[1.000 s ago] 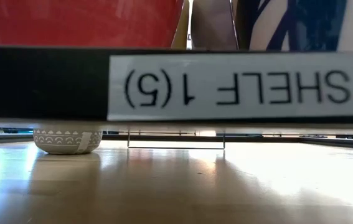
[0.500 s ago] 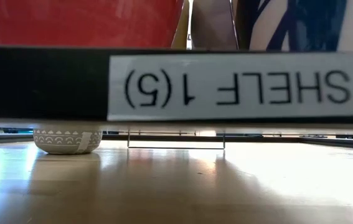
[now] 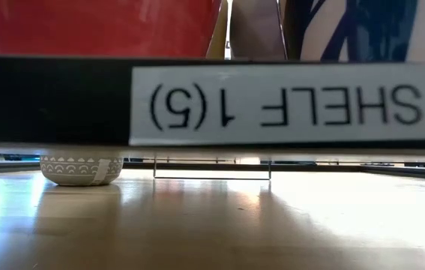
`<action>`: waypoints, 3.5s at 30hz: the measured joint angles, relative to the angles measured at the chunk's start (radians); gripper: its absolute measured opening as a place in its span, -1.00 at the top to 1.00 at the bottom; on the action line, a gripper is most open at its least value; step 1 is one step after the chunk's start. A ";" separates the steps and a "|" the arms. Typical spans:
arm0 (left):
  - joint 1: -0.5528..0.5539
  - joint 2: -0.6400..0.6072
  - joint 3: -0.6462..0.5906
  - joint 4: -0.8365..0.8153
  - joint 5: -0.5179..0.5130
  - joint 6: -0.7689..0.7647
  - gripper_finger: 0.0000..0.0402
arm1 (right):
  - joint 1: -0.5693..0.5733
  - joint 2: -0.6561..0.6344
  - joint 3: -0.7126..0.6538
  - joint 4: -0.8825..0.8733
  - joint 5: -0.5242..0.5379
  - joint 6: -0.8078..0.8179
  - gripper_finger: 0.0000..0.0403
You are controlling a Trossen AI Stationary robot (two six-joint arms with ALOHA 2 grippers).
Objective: Place coffee mugs
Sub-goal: Return to Home Position
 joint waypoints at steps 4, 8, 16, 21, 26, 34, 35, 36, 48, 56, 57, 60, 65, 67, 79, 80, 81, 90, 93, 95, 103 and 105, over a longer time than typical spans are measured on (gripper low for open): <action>0.000 0.000 0.000 0.000 0.000 0.000 0.87 | 0.000 0.000 0.000 0.000 -0.033 -0.023 0.64; 0.000 0.000 0.000 0.000 0.000 0.000 0.87 | 0.000 0.000 0.000 0.002 -0.038 -0.034 0.64; 0.000 0.000 0.000 0.000 0.000 0.000 0.87 | 0.000 -0.182 0.000 -0.188 -0.141 -0.037 0.64; 0.000 0.000 0.000 -0.004 0.001 0.000 0.87 | 0.000 -0.317 0.000 -0.357 -0.186 -0.023 0.64; 0.000 0.000 0.001 -0.013 0.001 0.000 0.87 | 0.000 -0.392 -0.001 -0.397 -0.187 -0.031 0.64; 0.000 0.000 0.001 -0.014 0.001 0.000 0.87 | 0.000 -0.508 -0.001 -0.485 -0.187 -0.029 0.64; 0.000 0.000 0.001 -0.014 0.001 0.000 0.87 | 0.000 -0.516 -0.001 -0.488 -0.186 -0.022 0.64; 0.000 0.000 0.001 -0.014 0.001 0.000 0.87 | 0.000 -0.522 -0.001 -0.488 -0.185 -0.021 0.64; 0.000 0.000 0.001 -0.015 0.001 0.000 0.87 | 0.001 -0.582 -0.001 -0.490 -0.174 -0.020 0.64; 0.000 0.000 0.001 -0.015 0.001 0.000 0.87 | 0.001 -0.555 -0.002 -0.490 -0.172 0.102 0.64; 0.000 0.000 0.001 -0.015 0.001 0.000 0.87 | 0.001 -0.556 -0.002 -0.490 -0.172 0.143 0.64; 0.000 0.000 0.001 -0.015 0.001 0.000 0.87 | 0.001 -0.556 -0.002 -0.490 -0.172 0.248 0.64; 0.000 0.000 0.001 -0.015 0.001 0.000 0.87 | 0.001 -0.556 -0.002 -0.490 -0.172 0.343 0.64; 0.000 0.000 0.001 -0.015 0.001 0.000 0.87 | 0.001 -0.556 -0.002 -0.490 -0.172 0.340 0.64; 0.000 0.000 0.001 -0.015 0.001 0.000 0.87 | 0.001 -0.556 -0.002 -0.489 -0.172 0.343 0.64; 0.000 0.000 0.001 -0.015 0.001 0.000 0.87 | 0.001 -0.556 -0.002 -0.489 -0.172 0.343 0.64; 0.000 0.000 0.001 -0.015 0.001 0.000 0.87 | 0.001 -0.556 -0.002 -0.489 -0.172 0.343 0.64; -0.005 -0.155 0.001 -0.045 -0.071 -0.224 0.87 | 0.001 -0.556 -0.002 -0.489 -0.172 0.343 0.64; -0.007 -0.208 0.001 -0.069 -0.068 -0.203 0.87 | 0.001 -0.556 -0.002 -0.489 -0.172 0.343 0.64; -0.008 -0.243 0.001 -0.090 -0.055 -0.195 0.87 | 0.001 -0.556 -0.002 -0.489 -0.172 0.343 0.64; -0.009 -0.351 0.001 -0.154 0.050 -0.121 0.87 | 0.001 -0.555 -0.002 -0.489 -0.171 0.343 0.64; -0.011 -0.349 0.001 -0.163 0.069 -0.115 0.87 | 0.001 -0.555 -0.002 -0.489 -0.171 0.343 0.64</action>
